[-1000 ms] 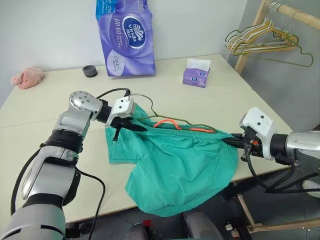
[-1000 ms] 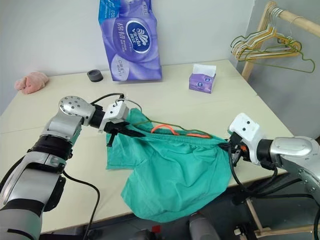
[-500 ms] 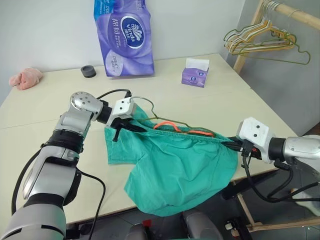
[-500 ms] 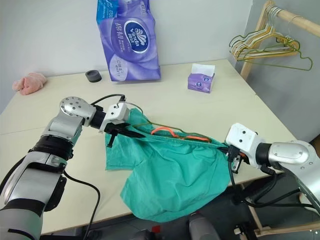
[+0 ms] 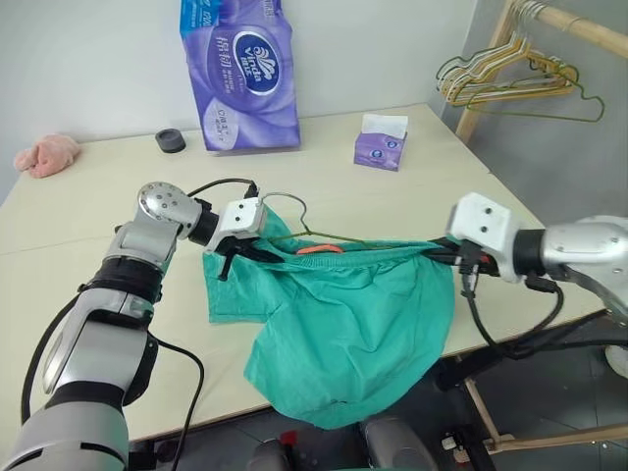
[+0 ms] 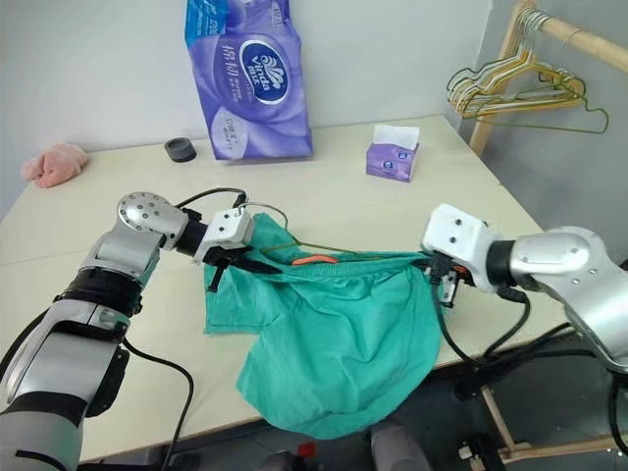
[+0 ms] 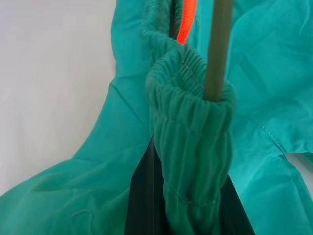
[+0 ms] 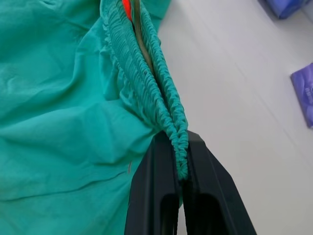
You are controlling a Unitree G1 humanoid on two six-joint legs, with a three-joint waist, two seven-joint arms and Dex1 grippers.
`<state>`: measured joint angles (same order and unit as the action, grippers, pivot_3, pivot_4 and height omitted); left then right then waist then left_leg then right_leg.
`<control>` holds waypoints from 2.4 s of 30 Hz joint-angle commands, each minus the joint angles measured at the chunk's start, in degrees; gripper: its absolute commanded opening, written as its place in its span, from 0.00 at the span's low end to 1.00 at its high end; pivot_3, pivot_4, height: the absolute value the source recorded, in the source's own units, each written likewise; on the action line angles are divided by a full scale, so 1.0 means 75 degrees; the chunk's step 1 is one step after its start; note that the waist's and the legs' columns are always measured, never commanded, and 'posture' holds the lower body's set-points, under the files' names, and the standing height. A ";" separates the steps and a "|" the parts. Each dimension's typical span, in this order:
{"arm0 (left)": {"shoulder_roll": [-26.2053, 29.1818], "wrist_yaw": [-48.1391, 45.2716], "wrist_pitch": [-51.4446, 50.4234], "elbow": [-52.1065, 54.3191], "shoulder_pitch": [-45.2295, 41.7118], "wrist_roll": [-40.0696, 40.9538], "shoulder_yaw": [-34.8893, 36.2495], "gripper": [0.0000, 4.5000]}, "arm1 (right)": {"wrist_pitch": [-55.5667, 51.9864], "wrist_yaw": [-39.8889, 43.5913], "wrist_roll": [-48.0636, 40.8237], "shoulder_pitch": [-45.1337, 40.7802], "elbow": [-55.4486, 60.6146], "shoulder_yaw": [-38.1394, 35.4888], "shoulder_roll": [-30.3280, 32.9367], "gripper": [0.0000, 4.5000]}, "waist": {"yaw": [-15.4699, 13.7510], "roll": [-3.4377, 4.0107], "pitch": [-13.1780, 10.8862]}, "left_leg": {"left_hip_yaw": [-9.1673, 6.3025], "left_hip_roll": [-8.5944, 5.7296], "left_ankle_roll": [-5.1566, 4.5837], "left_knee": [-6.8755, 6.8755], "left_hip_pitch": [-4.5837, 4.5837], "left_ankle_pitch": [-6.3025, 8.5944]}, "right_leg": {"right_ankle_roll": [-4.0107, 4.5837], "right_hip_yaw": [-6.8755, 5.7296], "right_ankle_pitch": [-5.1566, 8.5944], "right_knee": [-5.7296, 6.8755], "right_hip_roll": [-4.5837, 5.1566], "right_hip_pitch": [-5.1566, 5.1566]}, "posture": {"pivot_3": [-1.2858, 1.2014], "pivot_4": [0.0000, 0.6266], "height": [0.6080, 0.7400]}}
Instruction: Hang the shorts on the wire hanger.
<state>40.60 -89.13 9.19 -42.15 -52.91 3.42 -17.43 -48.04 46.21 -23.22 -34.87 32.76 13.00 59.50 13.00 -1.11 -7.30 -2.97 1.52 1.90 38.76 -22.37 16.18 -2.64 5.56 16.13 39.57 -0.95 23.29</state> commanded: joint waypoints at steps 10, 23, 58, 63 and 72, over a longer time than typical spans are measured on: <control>-0.0174 0.0556 -0.0186 0.0511 0.0283 -0.0240 0.0224 0.00 | 0.0208 0.0332 0.1742 -0.1683 -0.0191 0.1521 -0.1227 0.00 | 0.0014 0.0002 -0.0001 | -0.0007 -0.0003 0.0000 0.0008 -0.0014 0.0000 | 0.0034 -0.0004 -0.0020 0.0008 0.0006 0.0012 | 0.42 0.14 1.00; -0.0593 0.1363 -0.0383 0.0842 0.0491 -0.0298 0.0301 0.00 | -0.0412 0.0310 0.2235 -0.2037 -0.0057 0.2286 -0.2576 0.00 | 0.0177 0.0003 0.0000 | -0.0027 -0.0002 0.0002 0.0011 -0.0019 -0.0001 | 0.0035 -0.0010 -0.0020 0.0041 0.0015 0.0024 | 0.42 0.14 1.00; -0.0802 0.1227 -0.0262 0.1339 0.0784 -0.0069 0.0414 0.00 | 0.0338 0.1036 0.2820 -0.1242 -0.1014 0.1883 -0.1354 0.70 | 0.0253 0.0003 0.0000 | -0.0016 -0.0008 0.0002 0.0009 -0.0018 -0.0001 | 0.0035 -0.0010 -0.0020 0.0042 0.0016 0.0026 | 0.41 0.14 1.00; -0.0771 0.1230 -0.0221 0.1381 0.0809 -0.0111 0.0396 0.00 | 0.0592 0.1445 0.3037 -0.1626 -0.1602 0.2214 -0.1612 0.51 | 0.0274 0.0003 0.0000 | -0.0020 -0.0007 0.0001 0.0009 -0.0018 -0.0001 | 0.0036 -0.0011 -0.0020 0.0043 0.0016 0.0026 | 0.41 0.14 1.00; -0.0781 0.1279 -0.0166 0.1420 0.0851 -0.0132 0.0429 0.00 | 0.0986 0.2004 0.3416 -0.1643 -0.2049 0.2479 -0.1738 0.01 | 0.0280 0.0003 0.0000 | -0.0029 -0.0006 0.0002 0.0010 -0.0017 -0.0001 | 0.0036 -0.0012 -0.0020 0.0044 0.0019 0.0027 | 0.41 0.13 1.00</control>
<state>34.56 -79.43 6.91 -33.57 -45.61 1.46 -15.61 -41.55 60.57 1.28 -46.25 17.14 32.02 46.50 15.10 -1.08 -7.30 -3.20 1.47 1.91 38.84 -22.50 16.18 -2.37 5.47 15.98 39.90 -0.81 23.49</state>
